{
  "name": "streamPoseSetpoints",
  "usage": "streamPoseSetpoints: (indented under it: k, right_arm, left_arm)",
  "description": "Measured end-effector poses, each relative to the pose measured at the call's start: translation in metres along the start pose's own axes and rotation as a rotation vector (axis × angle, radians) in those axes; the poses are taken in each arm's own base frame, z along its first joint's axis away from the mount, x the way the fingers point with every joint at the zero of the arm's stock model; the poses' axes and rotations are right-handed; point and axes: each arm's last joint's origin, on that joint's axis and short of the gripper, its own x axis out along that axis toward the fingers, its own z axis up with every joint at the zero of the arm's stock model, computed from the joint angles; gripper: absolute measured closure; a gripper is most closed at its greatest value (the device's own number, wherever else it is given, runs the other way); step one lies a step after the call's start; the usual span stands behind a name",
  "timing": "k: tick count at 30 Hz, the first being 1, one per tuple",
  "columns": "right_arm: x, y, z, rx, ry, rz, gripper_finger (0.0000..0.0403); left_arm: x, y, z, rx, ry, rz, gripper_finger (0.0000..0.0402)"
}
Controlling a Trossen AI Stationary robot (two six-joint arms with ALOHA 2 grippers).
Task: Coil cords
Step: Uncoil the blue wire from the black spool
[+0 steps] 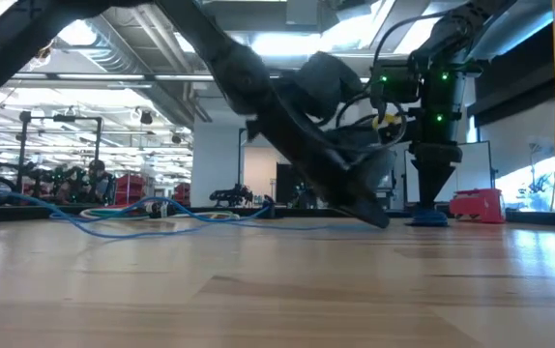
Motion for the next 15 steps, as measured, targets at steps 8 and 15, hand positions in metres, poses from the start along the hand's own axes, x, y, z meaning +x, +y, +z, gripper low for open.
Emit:
streamPoseSetpoints:
  k: [8,15]
  right_arm:
    - [-0.002,0.0,-0.002,0.003,0.002,0.0,0.0251]
    - [-0.002,-0.001,-0.002,0.006,0.001,-0.002,0.0251]
  left_arm:
    - [-0.046,-0.032,-0.001,0.186,0.235,0.02,0.04]
    - [-0.096,-0.066,-0.013,0.334,0.427,0.146,0.0401]
